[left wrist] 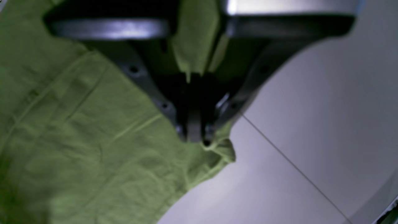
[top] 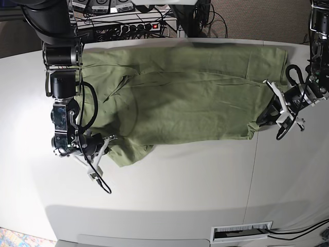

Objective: Fold the T-shirt properly
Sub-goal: 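Move the right gripper to the other hem corner and grasp it, then lift the hem with both grippers and fold it over the shirt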

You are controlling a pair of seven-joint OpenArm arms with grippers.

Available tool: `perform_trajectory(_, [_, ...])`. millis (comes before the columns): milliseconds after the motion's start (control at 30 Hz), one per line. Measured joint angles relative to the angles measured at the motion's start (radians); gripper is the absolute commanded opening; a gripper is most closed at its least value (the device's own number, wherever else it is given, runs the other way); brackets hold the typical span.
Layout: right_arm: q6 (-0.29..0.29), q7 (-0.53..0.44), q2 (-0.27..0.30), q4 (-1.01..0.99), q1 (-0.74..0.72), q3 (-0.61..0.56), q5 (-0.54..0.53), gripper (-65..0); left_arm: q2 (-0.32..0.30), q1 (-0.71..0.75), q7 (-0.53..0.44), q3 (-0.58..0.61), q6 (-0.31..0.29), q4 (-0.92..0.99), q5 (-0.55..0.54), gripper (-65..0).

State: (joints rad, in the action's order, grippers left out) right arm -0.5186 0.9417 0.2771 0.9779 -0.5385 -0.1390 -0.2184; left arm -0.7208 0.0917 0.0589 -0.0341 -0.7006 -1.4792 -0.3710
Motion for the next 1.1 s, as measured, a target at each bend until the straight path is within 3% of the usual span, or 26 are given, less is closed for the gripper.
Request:
perform_trajectory(300, [0.0, 0.118, 0.079, 0.196, -0.002, -0.002, -0.15, -65.0, -0.014, 0.001, 0.002, 0.0, 0.0, -0.088, 0.001, -65.0])
perform_trajectory(767, [-0.002, 0.292, 0.122, 0.241, 0.006, -0.002, -0.271, -65.0, -0.079, 0.051, 0.242, -0.003, 0.0, -0.29, -0.111, -65.0])
perform_trajectory(1100, [-0.006, 0.368, 0.154, 0.241, 0.007, -0.003, -0.366, -65.0, -0.097, 0.205, 0.282, -0.147, -0.004, -0.401, -0.114, -65.0])
